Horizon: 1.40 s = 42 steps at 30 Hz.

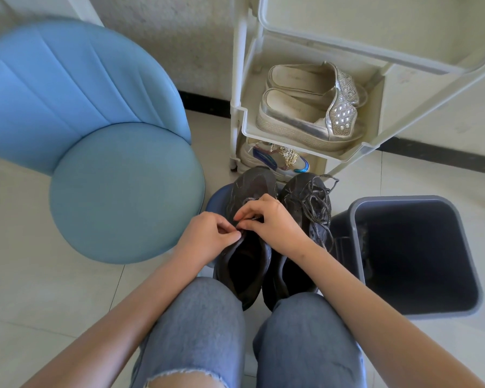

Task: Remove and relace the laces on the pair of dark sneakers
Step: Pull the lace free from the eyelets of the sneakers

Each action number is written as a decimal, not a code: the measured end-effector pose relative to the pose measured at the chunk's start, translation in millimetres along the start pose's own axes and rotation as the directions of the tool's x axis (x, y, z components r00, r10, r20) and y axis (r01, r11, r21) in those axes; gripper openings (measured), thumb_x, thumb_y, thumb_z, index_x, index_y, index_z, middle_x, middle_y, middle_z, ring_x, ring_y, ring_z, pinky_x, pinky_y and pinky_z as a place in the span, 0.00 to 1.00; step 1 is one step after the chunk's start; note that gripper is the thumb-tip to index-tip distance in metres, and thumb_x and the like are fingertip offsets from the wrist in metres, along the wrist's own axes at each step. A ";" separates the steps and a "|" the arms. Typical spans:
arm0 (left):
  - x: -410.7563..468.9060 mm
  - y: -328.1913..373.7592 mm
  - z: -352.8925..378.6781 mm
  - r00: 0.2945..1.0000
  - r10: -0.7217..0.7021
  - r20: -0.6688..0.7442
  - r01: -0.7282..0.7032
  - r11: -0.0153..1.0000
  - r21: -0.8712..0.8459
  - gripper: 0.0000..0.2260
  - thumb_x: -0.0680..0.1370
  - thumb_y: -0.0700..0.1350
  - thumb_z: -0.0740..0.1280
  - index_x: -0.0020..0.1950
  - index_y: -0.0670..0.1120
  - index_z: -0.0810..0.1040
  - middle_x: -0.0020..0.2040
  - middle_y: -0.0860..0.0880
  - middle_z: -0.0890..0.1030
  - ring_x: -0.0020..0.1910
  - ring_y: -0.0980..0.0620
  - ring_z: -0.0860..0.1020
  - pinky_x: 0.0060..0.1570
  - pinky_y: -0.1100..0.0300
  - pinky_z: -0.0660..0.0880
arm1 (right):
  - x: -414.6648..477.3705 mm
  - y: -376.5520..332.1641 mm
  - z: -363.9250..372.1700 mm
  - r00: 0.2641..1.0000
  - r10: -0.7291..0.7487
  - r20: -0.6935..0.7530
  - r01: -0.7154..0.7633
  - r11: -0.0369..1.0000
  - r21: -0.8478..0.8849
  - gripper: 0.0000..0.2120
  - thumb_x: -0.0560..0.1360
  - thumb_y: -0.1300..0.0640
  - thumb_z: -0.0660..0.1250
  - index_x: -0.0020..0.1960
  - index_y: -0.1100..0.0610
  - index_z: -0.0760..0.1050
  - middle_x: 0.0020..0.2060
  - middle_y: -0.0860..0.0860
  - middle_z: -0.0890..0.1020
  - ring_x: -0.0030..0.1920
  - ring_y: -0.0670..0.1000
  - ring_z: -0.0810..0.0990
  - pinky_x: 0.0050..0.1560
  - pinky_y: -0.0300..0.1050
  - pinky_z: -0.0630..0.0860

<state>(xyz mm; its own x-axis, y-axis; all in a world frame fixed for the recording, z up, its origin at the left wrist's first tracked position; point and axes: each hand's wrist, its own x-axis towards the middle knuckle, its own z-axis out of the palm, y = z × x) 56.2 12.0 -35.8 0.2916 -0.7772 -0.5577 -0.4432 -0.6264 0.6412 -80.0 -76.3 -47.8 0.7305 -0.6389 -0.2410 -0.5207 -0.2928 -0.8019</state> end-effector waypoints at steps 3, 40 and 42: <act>-0.3 -2.0 0.5 1.000 0.005 -0.019 -0.004 1.000 0.017 0.03 0.74 0.44 0.71 0.44 0.46 0.83 0.40 0.49 0.84 0.40 0.52 0.81 0.47 0.54 0.78 | -1.7 -0.1 0.2 0.999 -0.045 0.022 0.047 0.996 -0.080 0.08 0.73 0.61 0.70 0.50 0.51 0.83 0.42 0.45 0.80 0.50 0.45 0.67 0.56 0.39 0.65; 0.9 -13.8 -2.6 0.971 0.211 0.111 -0.219 0.973 0.065 0.17 0.67 0.42 0.77 0.48 0.49 0.72 0.39 0.59 0.75 0.40 0.58 0.75 0.37 0.72 0.68 | -9.6 -25.2 12.9 0.910 -0.394 0.127 0.403 0.914 -0.053 0.07 0.75 0.57 0.66 0.45 0.60 0.80 0.48 0.52 0.75 0.50 0.47 0.66 0.56 0.40 0.66; 1.0 -13.3 -1.5 0.969 0.226 0.098 -0.237 0.963 0.131 0.14 0.69 0.46 0.75 0.49 0.48 0.74 0.38 0.59 0.73 0.40 0.58 0.73 0.36 0.72 0.66 | -11.9 -33.9 7.7 0.926 -0.347 0.145 0.339 0.937 0.078 0.04 0.74 0.59 0.69 0.46 0.60 0.80 0.47 0.49 0.73 0.50 0.44 0.67 0.56 0.36 0.65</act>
<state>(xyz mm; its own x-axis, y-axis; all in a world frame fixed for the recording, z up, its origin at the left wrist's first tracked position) 63.6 19.5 -44.1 0.0999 -0.8888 -0.4472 -0.6065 -0.4107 0.6808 -67.6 -53.4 -22.0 0.9216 -0.3874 -0.0237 -0.2058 -0.4360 -0.8761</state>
